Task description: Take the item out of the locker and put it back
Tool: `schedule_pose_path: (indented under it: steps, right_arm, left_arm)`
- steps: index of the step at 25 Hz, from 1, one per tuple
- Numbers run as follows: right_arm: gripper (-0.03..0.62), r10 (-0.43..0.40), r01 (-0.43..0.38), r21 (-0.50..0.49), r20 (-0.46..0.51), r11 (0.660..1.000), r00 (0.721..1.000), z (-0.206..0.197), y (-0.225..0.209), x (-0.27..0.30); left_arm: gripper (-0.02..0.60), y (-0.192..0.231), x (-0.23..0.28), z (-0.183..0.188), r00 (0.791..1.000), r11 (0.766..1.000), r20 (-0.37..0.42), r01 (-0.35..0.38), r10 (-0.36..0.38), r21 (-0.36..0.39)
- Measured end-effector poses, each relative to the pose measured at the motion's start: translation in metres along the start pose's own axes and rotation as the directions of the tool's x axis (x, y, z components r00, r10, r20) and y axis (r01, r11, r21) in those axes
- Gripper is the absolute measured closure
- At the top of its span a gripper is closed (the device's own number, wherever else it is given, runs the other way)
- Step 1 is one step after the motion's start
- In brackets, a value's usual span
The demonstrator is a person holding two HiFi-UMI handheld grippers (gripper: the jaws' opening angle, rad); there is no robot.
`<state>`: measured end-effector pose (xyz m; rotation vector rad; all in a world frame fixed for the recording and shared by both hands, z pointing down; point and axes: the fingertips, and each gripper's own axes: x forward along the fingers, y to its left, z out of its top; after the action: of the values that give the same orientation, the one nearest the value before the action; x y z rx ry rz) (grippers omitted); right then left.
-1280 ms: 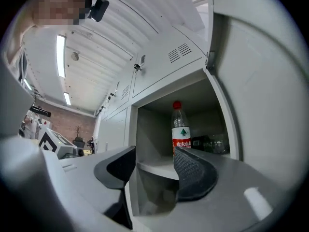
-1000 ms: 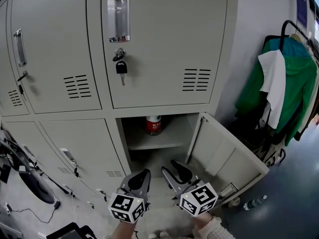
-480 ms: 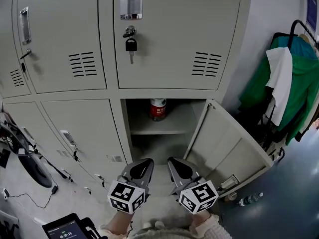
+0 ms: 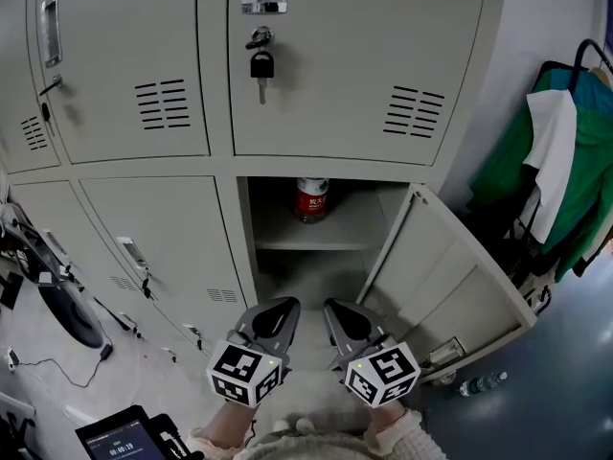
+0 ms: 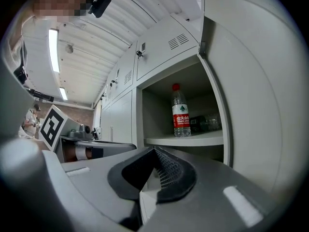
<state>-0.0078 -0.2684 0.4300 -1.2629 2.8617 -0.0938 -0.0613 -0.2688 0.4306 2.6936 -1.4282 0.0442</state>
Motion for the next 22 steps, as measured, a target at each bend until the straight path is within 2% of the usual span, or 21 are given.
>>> schedule_pose_path:
  steps: [13, 22]
  right_arm:
    - [0.595, -0.012, 0.012, 0.004, -0.008, 1.0, 1.0, -0.002, -0.017, 0.007]
    - [0.595, -0.001, 0.001, -0.009, -0.02, 1.0, 1.0, 0.0, -0.022, 0.013]
  left_arm:
    - [0.575, -0.009, 0.019, 0.004, 0.999, 0.999, 0.005, 0.04, -0.04, -0.018]
    - [0.574, -0.005, 0.028, 0.002, 0.999, 0.999, -0.003, 0.037, -0.037, -0.021]
